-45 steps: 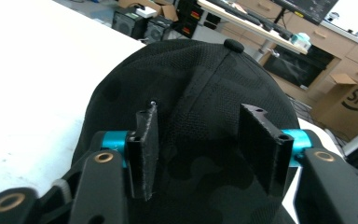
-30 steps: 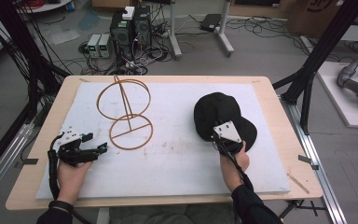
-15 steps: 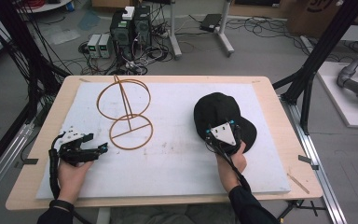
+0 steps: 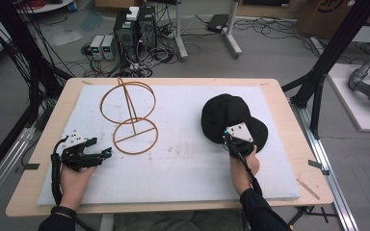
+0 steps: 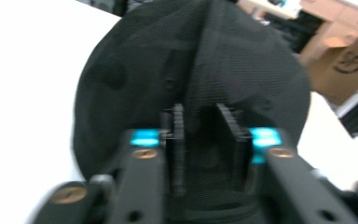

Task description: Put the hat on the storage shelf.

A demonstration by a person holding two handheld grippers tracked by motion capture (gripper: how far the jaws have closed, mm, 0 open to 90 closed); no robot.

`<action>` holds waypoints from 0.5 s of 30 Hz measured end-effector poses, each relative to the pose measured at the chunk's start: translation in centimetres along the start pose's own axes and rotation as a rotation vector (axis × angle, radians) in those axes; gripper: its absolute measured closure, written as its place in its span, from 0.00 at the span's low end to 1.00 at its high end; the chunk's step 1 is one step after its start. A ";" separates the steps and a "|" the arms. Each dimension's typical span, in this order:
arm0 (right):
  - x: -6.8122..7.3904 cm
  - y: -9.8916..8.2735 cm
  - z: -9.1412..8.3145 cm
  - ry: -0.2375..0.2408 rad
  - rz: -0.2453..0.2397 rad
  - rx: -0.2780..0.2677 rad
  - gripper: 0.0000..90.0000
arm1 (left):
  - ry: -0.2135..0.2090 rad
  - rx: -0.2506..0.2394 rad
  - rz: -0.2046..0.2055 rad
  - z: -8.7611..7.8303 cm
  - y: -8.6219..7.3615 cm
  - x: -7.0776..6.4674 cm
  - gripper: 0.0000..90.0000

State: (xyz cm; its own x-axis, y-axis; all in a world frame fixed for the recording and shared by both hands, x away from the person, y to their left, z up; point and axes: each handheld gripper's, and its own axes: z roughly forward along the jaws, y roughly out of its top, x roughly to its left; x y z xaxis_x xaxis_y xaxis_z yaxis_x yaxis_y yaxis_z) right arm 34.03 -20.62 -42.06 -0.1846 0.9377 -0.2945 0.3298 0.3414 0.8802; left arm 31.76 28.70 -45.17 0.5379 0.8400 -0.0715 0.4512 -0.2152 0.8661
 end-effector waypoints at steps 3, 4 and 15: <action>-0.2 0.0 0.1 0.025 0.000 0.001 0.92 | -0.001 -0.001 0.002 0.0 0.0 0.0 0.26; -0.2 0.0 0.1 0.025 -0.002 -0.003 0.94 | -0.001 -0.001 0.002 0.0 0.0 0.0 0.26; -2.2 0.1 -1.2 0.024 0.025 -0.006 0.95 | -0.004 0.006 -0.003 0.1 0.0 0.0 0.26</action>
State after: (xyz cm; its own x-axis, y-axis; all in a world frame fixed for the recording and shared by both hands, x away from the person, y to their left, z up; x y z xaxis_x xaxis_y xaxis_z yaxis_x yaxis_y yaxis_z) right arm 33.38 -22.74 -40.90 -0.1987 0.9440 -0.2635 0.3287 0.3174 0.8895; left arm 31.83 28.65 -45.18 0.5395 0.8386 -0.0758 0.4572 -0.2161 0.8627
